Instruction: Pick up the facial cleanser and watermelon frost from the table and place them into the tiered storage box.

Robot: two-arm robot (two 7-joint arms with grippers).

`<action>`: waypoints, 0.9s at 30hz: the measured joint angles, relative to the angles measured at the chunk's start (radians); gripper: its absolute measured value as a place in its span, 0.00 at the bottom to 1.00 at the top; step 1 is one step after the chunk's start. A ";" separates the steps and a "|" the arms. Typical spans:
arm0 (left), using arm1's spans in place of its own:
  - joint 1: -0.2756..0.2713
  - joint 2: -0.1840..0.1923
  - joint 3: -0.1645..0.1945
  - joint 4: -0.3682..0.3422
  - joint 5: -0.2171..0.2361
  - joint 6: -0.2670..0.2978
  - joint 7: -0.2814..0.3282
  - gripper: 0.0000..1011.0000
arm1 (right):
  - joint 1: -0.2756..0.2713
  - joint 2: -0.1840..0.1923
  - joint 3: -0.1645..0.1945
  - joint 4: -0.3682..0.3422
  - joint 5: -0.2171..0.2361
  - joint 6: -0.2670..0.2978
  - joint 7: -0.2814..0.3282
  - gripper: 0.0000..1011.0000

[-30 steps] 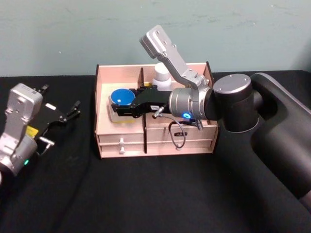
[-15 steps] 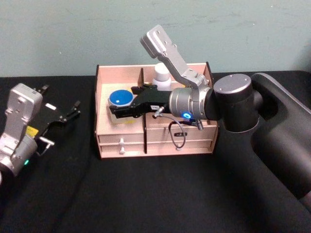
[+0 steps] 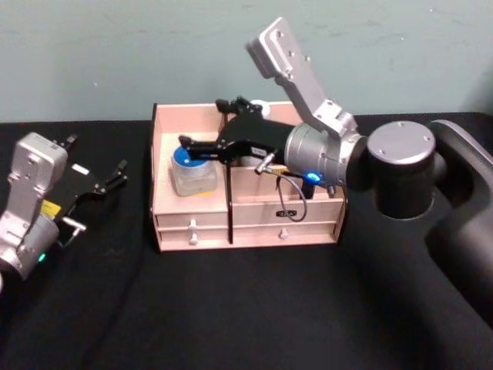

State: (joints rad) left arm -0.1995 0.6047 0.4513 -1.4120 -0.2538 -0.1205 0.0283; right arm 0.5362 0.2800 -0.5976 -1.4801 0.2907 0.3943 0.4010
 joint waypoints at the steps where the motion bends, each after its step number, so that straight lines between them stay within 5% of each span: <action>1: 0.000 0.000 0.000 0.000 0.000 0.000 0.000 0.99 | -0.009 0.005 0.005 -0.014 -0.003 -0.013 -0.006 0.99; 6: 0.000 0.000 0.000 0.000 0.000 0.000 0.000 0.99 | -0.072 0.027 0.046 -0.091 -0.025 -0.068 -0.055 0.99; 16: 0.000 0.000 0.000 0.000 0.000 0.000 0.000 0.99 | -0.223 0.063 0.185 -0.226 -0.105 -0.144 -0.262 0.99; 27: 0.000 0.000 0.000 0.000 0.000 0.000 0.000 0.99 | -0.330 0.037 0.306 -0.244 -0.138 -0.144 -0.412 0.99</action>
State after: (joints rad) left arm -0.1996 0.6047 0.4514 -1.4119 -0.2539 -0.1205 0.0283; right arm 0.2057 0.3169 -0.2918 -1.7242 0.1524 0.2499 -0.0110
